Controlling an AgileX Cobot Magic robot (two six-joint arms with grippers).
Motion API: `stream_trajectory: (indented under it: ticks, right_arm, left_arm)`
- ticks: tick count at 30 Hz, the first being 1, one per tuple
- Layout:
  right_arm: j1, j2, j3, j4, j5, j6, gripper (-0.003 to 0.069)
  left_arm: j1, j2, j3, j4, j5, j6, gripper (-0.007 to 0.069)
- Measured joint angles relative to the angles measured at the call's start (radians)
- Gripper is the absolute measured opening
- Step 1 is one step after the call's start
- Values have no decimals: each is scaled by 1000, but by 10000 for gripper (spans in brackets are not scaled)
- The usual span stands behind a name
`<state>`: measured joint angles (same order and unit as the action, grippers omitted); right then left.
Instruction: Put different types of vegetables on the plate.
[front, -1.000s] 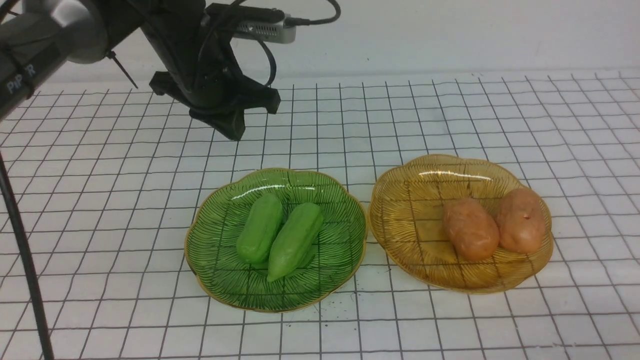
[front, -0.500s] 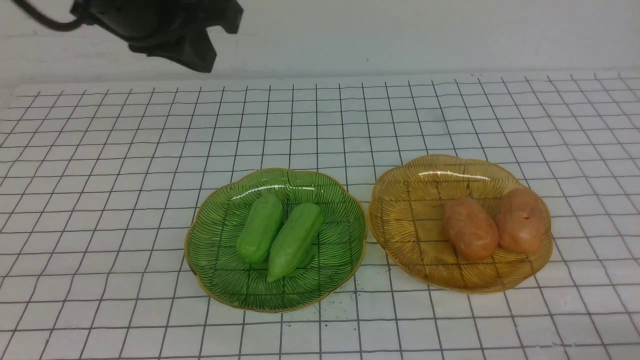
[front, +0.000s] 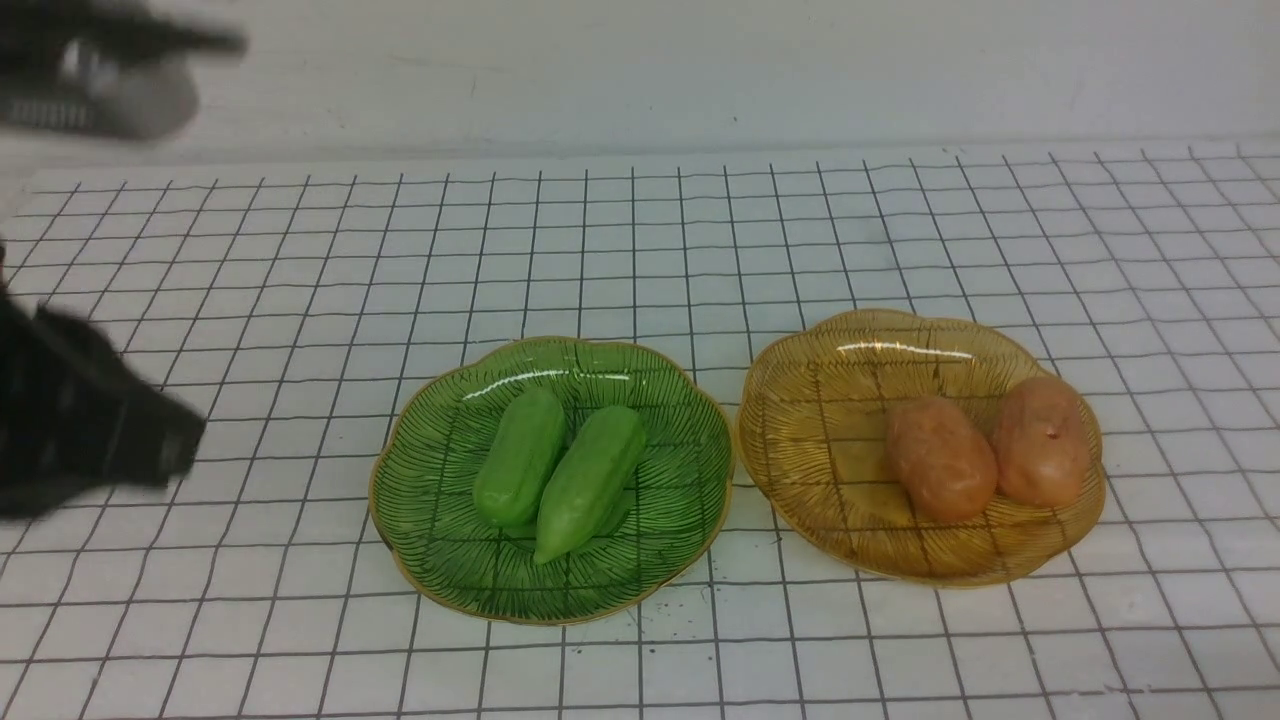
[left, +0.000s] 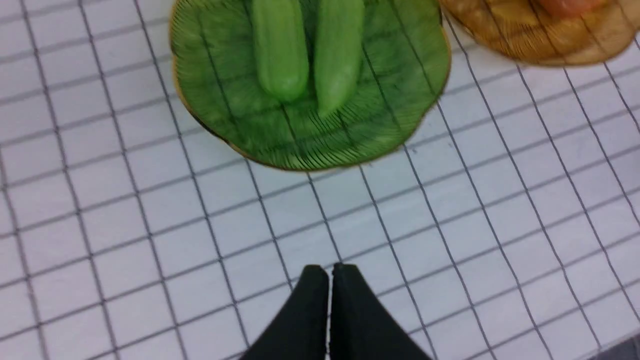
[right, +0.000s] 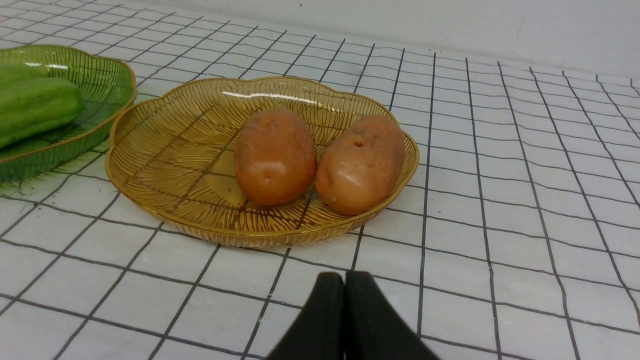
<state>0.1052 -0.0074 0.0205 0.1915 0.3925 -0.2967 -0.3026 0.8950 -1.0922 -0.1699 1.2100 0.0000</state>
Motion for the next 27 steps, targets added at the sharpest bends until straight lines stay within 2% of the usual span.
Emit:
stream_trajectory:
  ticks: [5,12,17,21,27]
  right_arm:
    - [0,0,0,0,0,-1,-15]
    - [0,0,0,0,0,-1,-15]
    - [0,0,0,0,0,-1,-15]
    - [0,0,0,0,0,-1,-15]
    - [0,0,0,0,0,-2,-15]
  left_arm:
    - [0,-224,298,-83,-223,13,-8]
    - [0,-596,604,-112,-456,17,-8]
    - [0,-849,674,-117,-485,-11,-8]
    - [0,-909,697,-108,-533,-15,-8]
    - [0,-911,748,-104,-760,-15,-8]
